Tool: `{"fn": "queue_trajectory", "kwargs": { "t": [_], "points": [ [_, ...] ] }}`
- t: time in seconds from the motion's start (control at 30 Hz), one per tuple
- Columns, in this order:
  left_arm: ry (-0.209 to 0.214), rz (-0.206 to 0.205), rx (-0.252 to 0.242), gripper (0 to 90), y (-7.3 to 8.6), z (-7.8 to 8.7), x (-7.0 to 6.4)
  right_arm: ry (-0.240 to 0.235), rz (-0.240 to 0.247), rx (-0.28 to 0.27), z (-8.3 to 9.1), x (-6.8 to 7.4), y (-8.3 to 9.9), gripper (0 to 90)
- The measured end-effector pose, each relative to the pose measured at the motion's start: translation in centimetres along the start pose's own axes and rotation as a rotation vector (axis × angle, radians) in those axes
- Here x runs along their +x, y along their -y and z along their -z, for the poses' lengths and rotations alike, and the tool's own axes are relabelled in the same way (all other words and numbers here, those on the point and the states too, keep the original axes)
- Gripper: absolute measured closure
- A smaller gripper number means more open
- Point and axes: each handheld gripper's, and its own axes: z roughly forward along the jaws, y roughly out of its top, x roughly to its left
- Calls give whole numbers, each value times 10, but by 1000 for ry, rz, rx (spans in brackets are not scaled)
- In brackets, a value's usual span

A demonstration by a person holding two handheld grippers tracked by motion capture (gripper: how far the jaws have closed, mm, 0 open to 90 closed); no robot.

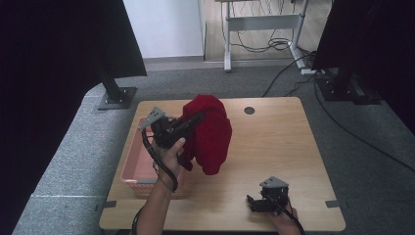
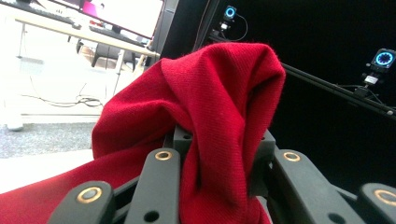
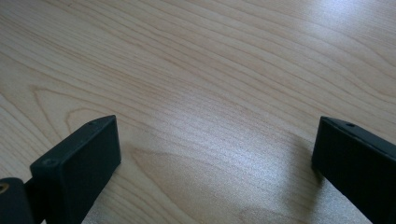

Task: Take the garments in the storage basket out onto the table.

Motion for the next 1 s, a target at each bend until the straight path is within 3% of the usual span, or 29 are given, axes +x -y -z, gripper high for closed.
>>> {"fn": "queue_trajectory", "kwargs": {
  "t": [1.0],
  "points": [
    [34, 10, 42, 714, 13, -31, -16, 0, 0, -1, 0, 0, 0, 10]
  ]
}}
